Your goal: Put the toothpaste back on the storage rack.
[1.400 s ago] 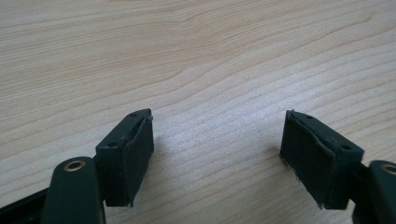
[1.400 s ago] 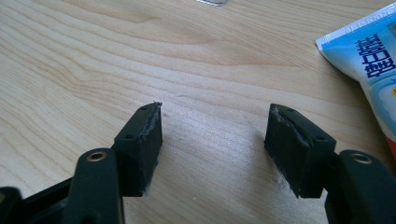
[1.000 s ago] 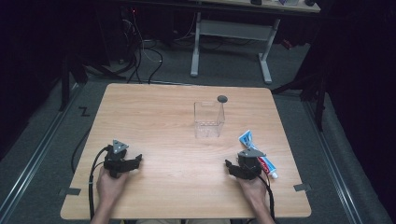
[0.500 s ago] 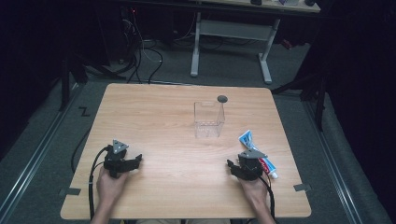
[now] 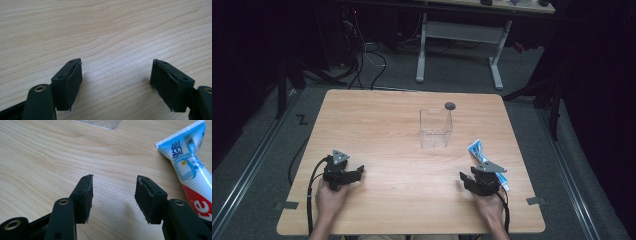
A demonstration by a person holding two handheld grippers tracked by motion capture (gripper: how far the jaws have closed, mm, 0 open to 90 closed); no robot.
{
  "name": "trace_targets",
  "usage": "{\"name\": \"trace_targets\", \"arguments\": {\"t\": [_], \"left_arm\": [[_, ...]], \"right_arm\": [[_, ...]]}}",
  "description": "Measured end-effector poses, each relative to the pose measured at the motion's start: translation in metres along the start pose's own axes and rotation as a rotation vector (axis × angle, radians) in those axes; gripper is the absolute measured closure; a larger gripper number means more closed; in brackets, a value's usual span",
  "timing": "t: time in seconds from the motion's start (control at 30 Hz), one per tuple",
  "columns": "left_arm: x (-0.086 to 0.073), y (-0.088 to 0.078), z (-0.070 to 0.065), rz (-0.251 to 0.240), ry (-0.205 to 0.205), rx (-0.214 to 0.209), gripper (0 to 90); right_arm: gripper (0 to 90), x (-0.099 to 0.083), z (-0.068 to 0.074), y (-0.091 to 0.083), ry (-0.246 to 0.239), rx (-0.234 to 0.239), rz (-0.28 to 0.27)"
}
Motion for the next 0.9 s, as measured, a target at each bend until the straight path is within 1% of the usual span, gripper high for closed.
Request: {"name": "trace_targets", "arguments": {"t": [0.13,0.23,0.37,0.47,0.63,0.83,0.9], "left_arm": [[0.0,0.0,0.0,0.0,0.0,0.0,25.9],[0.0,0.0,0.0,0.0,0.0,0.0,25.9],[0.0,0.0,0.0,0.0,0.0,0.0,25.9],[0.0,0.0,0.0,0.0,0.0,0.0,25.9],[0.0,0.0,0.0,0.0,0.0,0.0,25.9],[0.0,0.0,0.0,0.0,0.0,0.0,25.9],[0.0,0.0,0.0,0.0,0.0,0.0,25.9]], "right_arm": [[49.1,-0.001,-0.002,-0.004,0.012,0.0,-0.007],[49.4,-0.001,-0.004,-0.008,0.019,0.008,-0.014],[49.4,-0.002,-0.007,-0.013,0.019,0.008,-0.018],[49.5,-0.003,-0.01,-0.018,0.031,0.01,-0.027],[50.3,-0.004,-0.017,-0.028,0.052,0.006,-0.044],[51.7,-0.004,-0.022,-0.037,0.062,-0.004,-0.066],[52.0,-0.003,-0.024,-0.038,0.058,-0.007,-0.072]]}}
Point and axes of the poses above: each handheld gripper's, and its own axes: y roughly forward along the jaws, x roughly out of its top, z roughly to its left, the point moved 5 cm from there along y, roughly forward along the jaws, and after that the axes turned 15 degrees about y, right-handed, at the moved point
